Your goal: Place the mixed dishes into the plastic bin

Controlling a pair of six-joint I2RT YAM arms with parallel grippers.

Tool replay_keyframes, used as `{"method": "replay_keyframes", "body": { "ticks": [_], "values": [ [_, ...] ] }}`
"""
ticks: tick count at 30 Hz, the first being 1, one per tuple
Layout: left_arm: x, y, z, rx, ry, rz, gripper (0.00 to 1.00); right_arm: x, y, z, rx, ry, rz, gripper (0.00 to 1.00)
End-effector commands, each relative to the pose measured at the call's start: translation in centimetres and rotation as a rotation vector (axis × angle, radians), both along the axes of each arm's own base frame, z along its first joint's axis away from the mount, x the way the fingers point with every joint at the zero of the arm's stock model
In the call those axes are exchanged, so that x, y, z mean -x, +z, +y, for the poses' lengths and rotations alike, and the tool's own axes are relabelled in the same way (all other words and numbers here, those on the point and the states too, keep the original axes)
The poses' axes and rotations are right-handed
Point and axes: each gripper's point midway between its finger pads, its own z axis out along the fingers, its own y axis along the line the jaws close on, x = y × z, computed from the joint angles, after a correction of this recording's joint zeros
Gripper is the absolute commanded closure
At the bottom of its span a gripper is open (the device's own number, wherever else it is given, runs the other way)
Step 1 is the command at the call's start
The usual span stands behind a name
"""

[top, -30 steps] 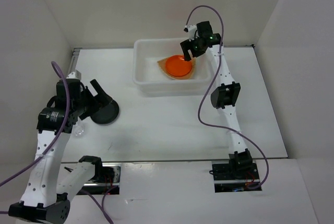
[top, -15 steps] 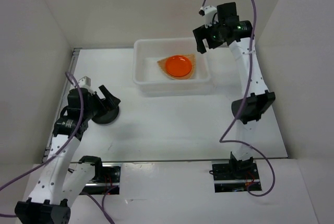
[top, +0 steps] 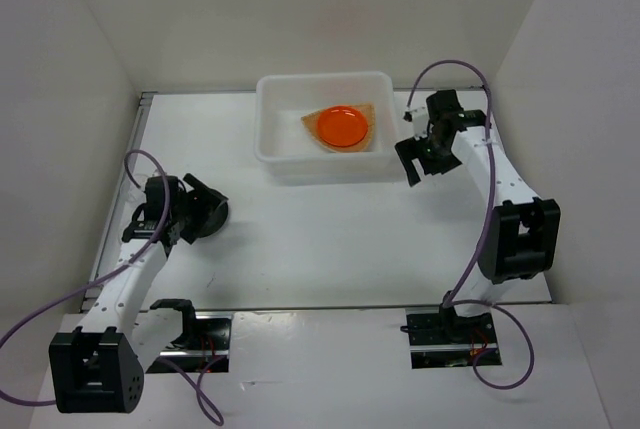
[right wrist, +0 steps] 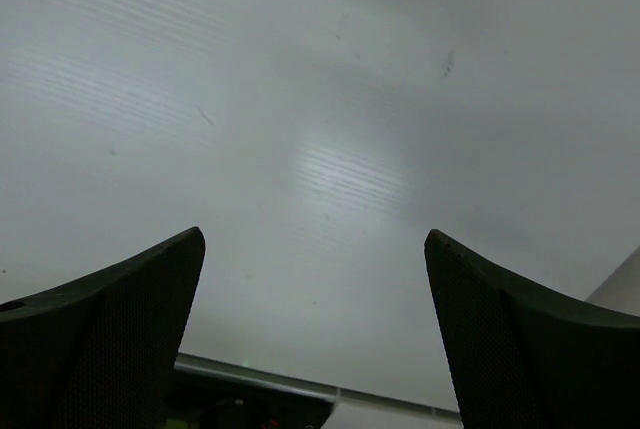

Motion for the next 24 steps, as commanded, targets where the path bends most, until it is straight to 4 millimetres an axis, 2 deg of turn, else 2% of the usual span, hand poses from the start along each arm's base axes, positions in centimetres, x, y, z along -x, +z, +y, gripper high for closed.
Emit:
{"method": "replay_keyframes", "body": {
  "ticks": [1,2,4,5,6,7,9,11,12,16,24],
  "values": [
    [-0.9,0.5,1.3,0.008,0.125,-0.028,0.0,-1.3,2.2,-3.2,0.019,-0.125,-0.161,0.05],
    [-0.6,-0.1,1.7,0.014,0.172,0.007,0.0,-1.2,1.2,-4.5,0.031,-0.161,-0.153,0.05],
    [0.5,-1.2,3.4,-0.002,0.277,0.077,0.0,-0.8,1.0,-5.5,0.027,-0.202,-0.165,0.05],
    [0.9,-2.0,3.3,0.013,0.295,0.098,0.0,-0.2,0.1,-5.9,0.008,-0.22,-0.148,0.05],
    [1.0,-2.5,3.5,0.021,0.315,0.107,0.0,0.3,0.2,-5.7,-0.001,-0.217,-0.152,0.05],
    [0.9,-2.4,3.5,0.031,0.325,0.107,0.0,0.9,-0.5,-5.7,-0.004,-0.225,-0.142,0.05],
    [1.3,-3.4,3.4,0.057,0.358,0.138,0.0,1.2,-0.4,-6.1,-0.008,-0.264,-0.172,0.05],
    [1.0,-3.2,3.6,0.071,0.386,0.128,0.0,1.9,-1.6,-6.6,-0.005,-0.299,-0.156,0.05],
    [1.0,-3.5,3.8,0.076,0.416,0.136,0.0,1.7,-1.3,-7.3,0.003,-0.321,-0.182,0.05],
    [0.7,-4.3,4.4,0.1,0.495,0.165,0.0,1.2,-1.1,-8.1,-0.003,-0.352,-0.219,0.05],
    [1.0,-6.8,4.3,0.16,0.581,0.214,0.0,1.2,-1.1,-8.0,-0.021,-0.351,-0.227,0.05]
  ]
}}
